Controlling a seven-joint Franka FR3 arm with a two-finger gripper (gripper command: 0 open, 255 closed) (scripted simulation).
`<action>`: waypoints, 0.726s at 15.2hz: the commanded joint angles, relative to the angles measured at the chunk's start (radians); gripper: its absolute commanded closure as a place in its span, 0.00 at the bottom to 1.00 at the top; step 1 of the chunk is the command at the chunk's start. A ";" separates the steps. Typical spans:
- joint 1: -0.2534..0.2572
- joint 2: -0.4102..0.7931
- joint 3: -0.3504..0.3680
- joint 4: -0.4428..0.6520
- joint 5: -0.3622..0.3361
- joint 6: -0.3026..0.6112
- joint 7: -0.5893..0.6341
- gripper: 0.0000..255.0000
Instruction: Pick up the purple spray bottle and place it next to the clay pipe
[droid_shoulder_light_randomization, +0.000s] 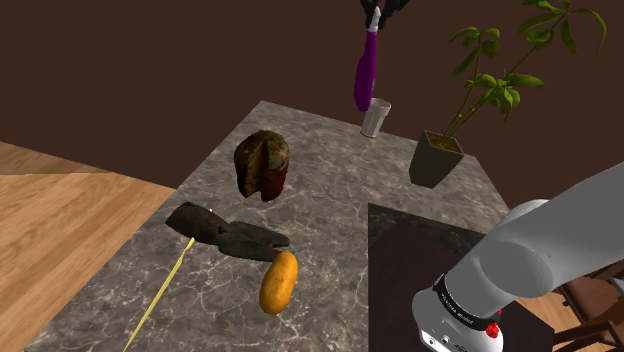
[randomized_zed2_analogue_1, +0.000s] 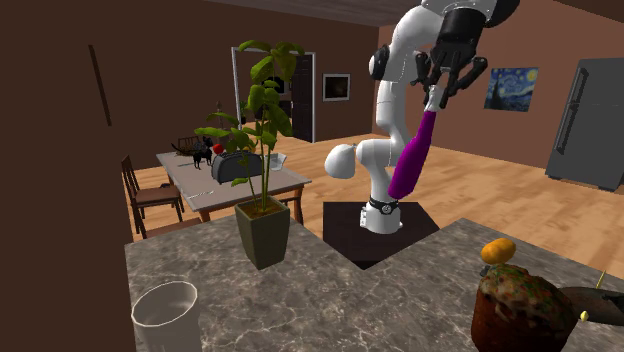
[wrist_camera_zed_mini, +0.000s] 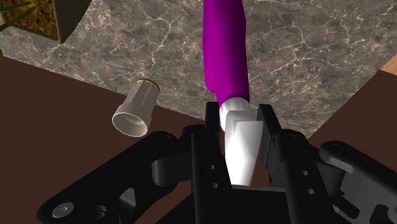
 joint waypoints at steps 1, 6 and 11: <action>0.016 0.002 0.035 0.010 -0.001 -0.021 0.048 1.00; 0.056 0.020 0.126 0.044 -0.004 -0.074 0.169 1.00; 0.071 0.014 0.154 0.001 -0.001 -0.052 0.220 1.00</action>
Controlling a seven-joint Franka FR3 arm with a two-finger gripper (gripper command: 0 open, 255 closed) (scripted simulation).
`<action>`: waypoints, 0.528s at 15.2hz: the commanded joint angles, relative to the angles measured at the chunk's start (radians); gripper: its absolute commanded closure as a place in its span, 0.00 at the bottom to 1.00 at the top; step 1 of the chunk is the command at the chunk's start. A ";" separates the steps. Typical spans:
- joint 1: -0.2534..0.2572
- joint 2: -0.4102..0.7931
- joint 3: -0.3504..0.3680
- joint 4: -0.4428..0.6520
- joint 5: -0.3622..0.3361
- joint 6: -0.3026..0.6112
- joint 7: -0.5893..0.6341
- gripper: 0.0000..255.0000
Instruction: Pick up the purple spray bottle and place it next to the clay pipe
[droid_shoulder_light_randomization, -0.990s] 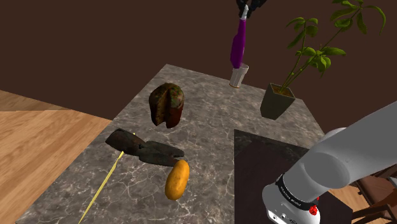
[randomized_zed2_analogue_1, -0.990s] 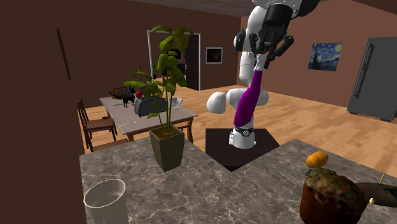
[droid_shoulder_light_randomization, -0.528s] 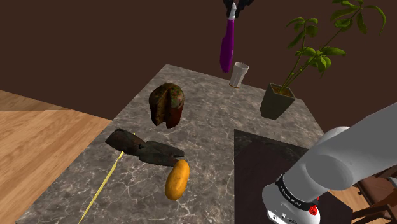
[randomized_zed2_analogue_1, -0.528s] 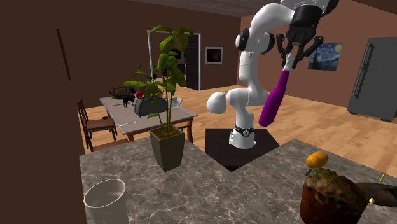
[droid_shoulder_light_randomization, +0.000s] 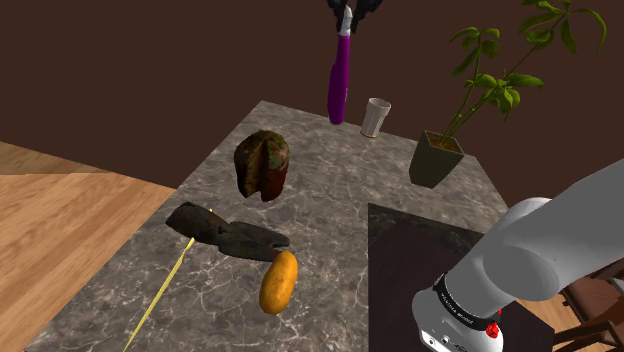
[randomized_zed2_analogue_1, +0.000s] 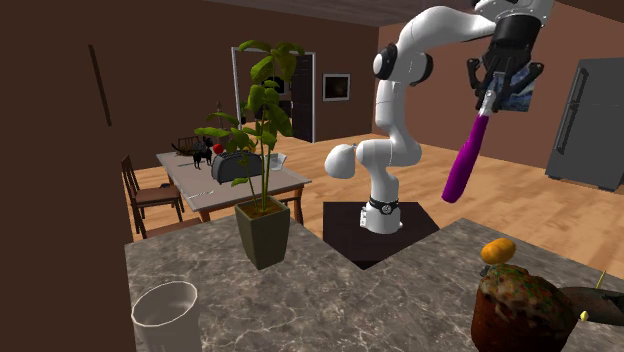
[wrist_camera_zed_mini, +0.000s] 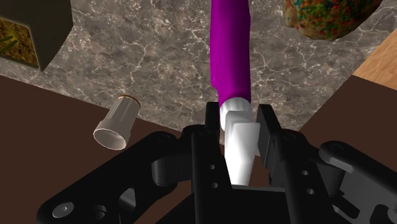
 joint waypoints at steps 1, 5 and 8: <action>0.001 -0.011 -0.002 -0.039 0.002 0.028 0.008 1.00; 0.004 -0.033 -0.006 -0.116 0.007 0.083 0.019 1.00; 0.005 -0.046 -0.009 -0.170 0.010 0.122 0.028 1.00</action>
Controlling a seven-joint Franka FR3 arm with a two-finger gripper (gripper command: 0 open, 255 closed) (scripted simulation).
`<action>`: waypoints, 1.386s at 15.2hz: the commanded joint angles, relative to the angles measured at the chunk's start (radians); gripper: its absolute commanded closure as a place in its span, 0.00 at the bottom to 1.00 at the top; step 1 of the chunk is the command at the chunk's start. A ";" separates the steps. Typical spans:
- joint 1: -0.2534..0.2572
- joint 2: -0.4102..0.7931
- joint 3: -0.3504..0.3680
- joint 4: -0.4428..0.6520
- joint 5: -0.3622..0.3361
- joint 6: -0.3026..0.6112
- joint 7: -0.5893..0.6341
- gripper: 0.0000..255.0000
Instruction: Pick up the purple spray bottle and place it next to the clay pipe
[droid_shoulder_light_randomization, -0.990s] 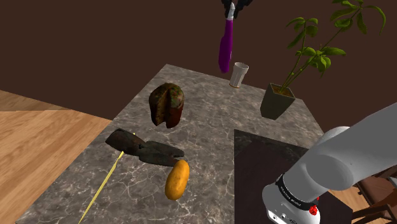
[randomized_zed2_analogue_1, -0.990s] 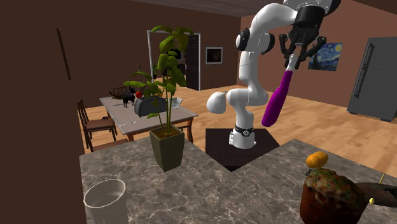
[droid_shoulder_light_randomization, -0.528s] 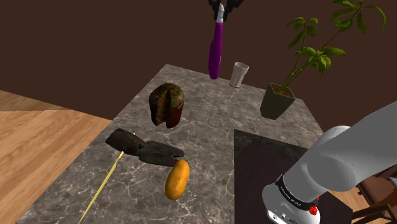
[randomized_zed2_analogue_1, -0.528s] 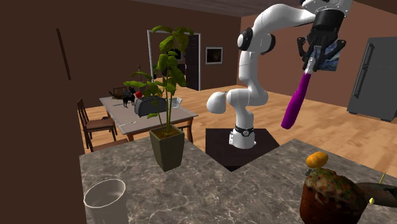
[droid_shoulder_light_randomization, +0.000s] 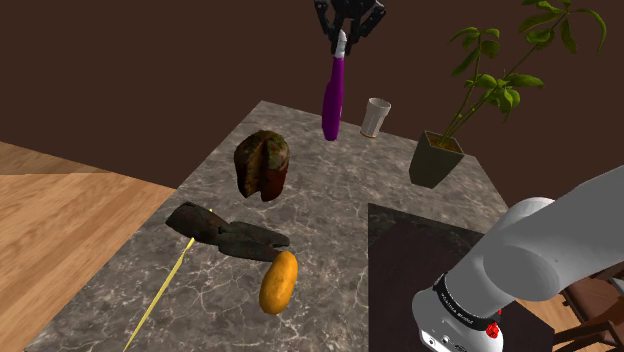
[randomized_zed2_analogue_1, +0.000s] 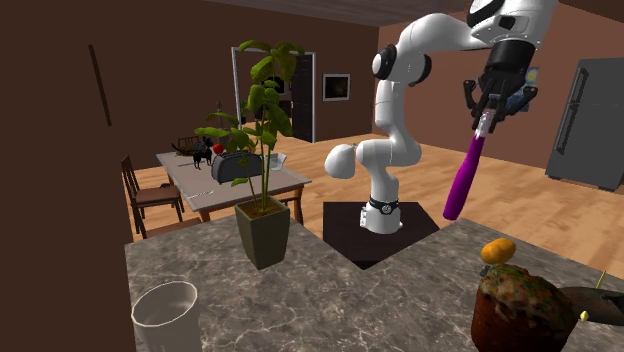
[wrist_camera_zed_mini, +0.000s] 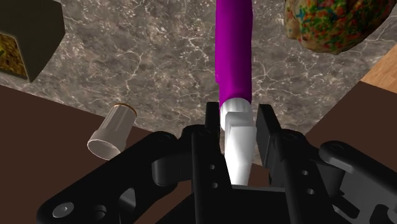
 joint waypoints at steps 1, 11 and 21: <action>0.001 -0.006 -0.001 -0.032 0.001 0.026 0.006 1.00; 0.006 -0.034 -0.005 -0.191 0.001 0.154 0.039 1.00; 0.008 -0.040 -0.003 -0.329 -0.008 0.281 0.077 1.00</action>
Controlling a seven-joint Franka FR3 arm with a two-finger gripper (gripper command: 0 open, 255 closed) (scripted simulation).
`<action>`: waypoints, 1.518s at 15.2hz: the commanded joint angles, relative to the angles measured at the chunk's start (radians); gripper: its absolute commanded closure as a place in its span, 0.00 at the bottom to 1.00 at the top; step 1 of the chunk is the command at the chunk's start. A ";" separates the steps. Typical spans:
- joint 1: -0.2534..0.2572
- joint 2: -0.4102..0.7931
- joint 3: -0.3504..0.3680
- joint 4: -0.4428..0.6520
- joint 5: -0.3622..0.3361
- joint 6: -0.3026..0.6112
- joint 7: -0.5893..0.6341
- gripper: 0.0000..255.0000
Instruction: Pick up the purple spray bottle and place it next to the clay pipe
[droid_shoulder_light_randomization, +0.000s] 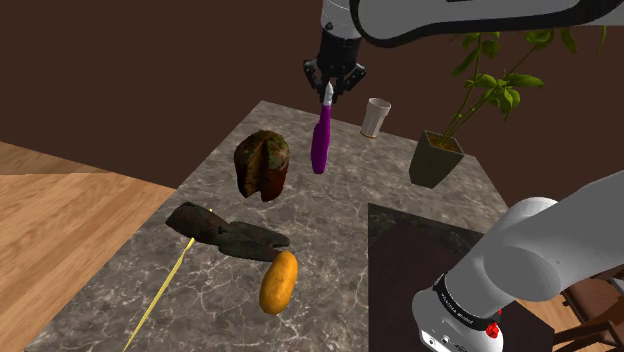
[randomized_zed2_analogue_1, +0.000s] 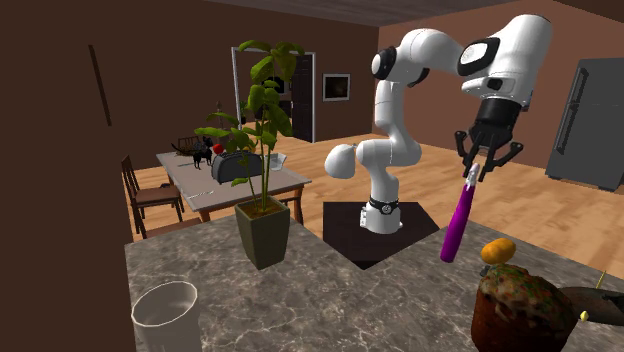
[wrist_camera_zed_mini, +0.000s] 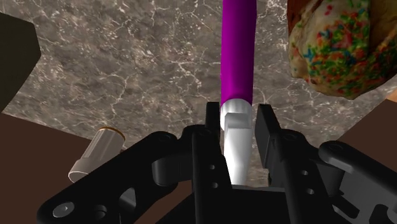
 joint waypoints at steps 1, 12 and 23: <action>0.000 0.000 0.000 -0.025 -0.003 0.025 0.007 1.00; -0.004 0.021 0.008 -0.151 -0.026 0.164 0.058 1.00; -0.016 0.072 0.021 -0.252 -0.070 0.304 0.124 1.00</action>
